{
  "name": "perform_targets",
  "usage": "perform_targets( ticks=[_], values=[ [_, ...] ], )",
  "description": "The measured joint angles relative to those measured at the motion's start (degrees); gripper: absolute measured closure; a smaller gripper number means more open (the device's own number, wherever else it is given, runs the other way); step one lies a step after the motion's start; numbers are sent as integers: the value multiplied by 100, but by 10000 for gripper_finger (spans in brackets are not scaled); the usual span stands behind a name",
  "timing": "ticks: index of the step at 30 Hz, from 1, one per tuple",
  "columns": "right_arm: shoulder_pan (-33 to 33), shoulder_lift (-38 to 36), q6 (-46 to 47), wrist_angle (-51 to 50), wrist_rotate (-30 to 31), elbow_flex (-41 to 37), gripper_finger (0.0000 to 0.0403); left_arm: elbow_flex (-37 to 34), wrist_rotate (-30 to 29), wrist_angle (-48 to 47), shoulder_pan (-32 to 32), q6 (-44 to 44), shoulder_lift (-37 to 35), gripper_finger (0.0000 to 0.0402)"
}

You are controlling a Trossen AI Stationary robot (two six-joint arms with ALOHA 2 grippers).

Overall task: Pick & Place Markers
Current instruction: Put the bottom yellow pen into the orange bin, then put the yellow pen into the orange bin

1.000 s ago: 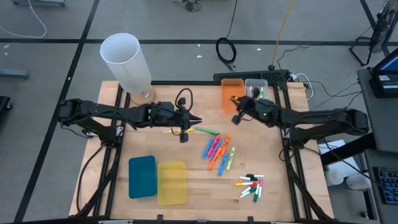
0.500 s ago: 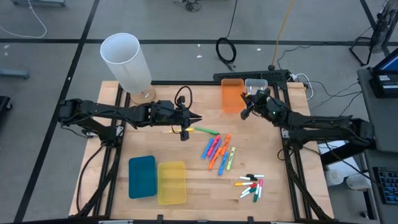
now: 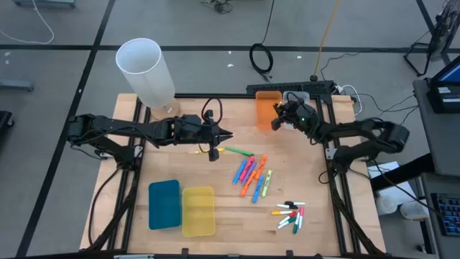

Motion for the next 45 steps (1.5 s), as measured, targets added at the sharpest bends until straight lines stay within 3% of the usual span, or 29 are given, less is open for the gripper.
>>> perform_targets(
  ticks=[5, 14, 19, 23, 25, 28, 33, 37, 40, 45],
  values=[
    [2, 286, -64, 701, -6, 4, 323, 0, -1, -58, -3, -7, 1, 360],
    [19, 303, -105, 748, -26, 4, 237, 0, -3, -47, -3, 76, 1, 360],
    [182, 186, 45, 1175, -951, 4, 197, 0, -4, -90, -3, -48, 1, 360],
    [442, -139, 207, 1136, -1688, 10, 189, 0, -6, -223, -3, -72, 1, 360],
    [632, -319, 131, 821, -2086, 92, 190, 0, -6, -376, -3, -74, 1, 360],
    [931, -588, 77, -548, -2525, 500, 192, -2, -7, -608, -3, -66, 27, 360],
    [1565, -474, -355, -3046, -2350, 1485, 191, -9, -20, -501, 7, -44, 263, 360],
    [1946, -338, -682, -3200, -2248, 1591, 190, -2, -23, -820, 14, -169, 518, 360],
    [2101, -342, -696, -3181, -2250, 1593, 191, -2, -30, -1758, -3, -260, 664, 360],
    [2158, -357, -717, -3160, -2245, 1593, 192, -13, -38, -3338, 72, -1202, 911, 359]
  ],
)
